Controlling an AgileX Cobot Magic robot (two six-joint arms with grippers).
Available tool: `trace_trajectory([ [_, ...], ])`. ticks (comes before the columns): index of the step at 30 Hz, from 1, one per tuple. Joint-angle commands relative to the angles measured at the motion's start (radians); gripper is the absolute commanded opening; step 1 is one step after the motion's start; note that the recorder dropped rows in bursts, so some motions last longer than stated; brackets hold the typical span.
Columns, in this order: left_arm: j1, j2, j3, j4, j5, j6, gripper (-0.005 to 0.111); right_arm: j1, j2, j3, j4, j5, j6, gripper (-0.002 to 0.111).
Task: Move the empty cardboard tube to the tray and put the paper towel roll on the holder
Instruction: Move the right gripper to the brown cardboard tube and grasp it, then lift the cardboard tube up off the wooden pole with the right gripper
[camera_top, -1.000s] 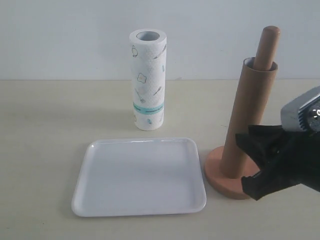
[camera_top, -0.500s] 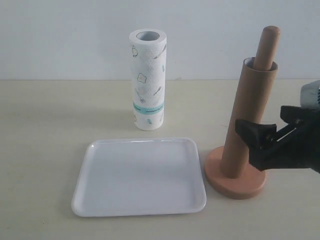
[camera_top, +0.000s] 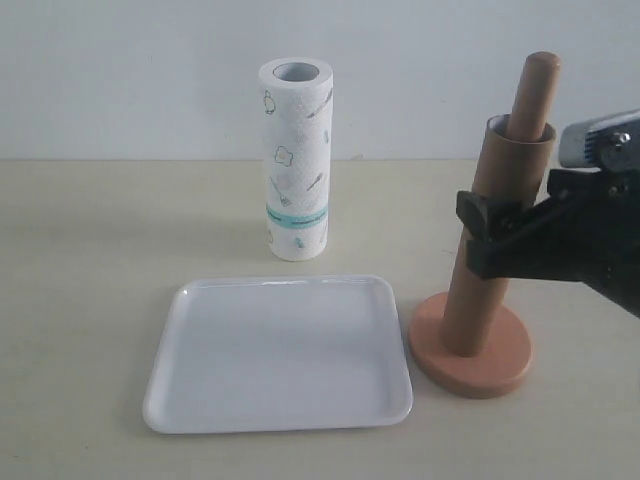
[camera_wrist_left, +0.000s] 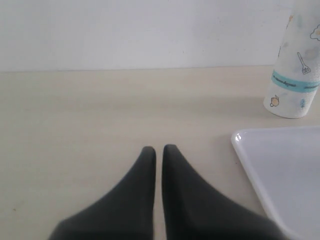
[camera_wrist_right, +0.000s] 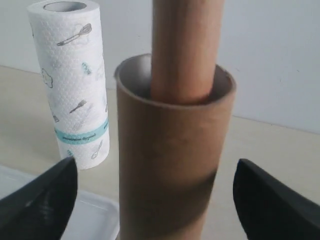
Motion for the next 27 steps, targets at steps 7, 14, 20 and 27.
trace_trajectory([
  [7,-0.003,-0.002,0.003,0.002,0.0,0.003,0.004,0.002,0.106,-0.093,0.01,0.008,0.004,0.029],
  [14,-0.003,-0.002,0.003,0.002,0.0,0.003,0.004,0.002,0.104,-0.093,0.01,0.008,0.006,0.0],
  [20,-0.003,-0.002,0.003,0.002,0.0,0.003,0.004,0.002,0.072,-0.093,0.01,0.008,0.004,0.0],
  [27,-0.003,-0.002,0.003,0.002,0.0,0.003,0.004,0.002,-0.138,-0.135,0.01,0.095,-0.025,0.0],
])
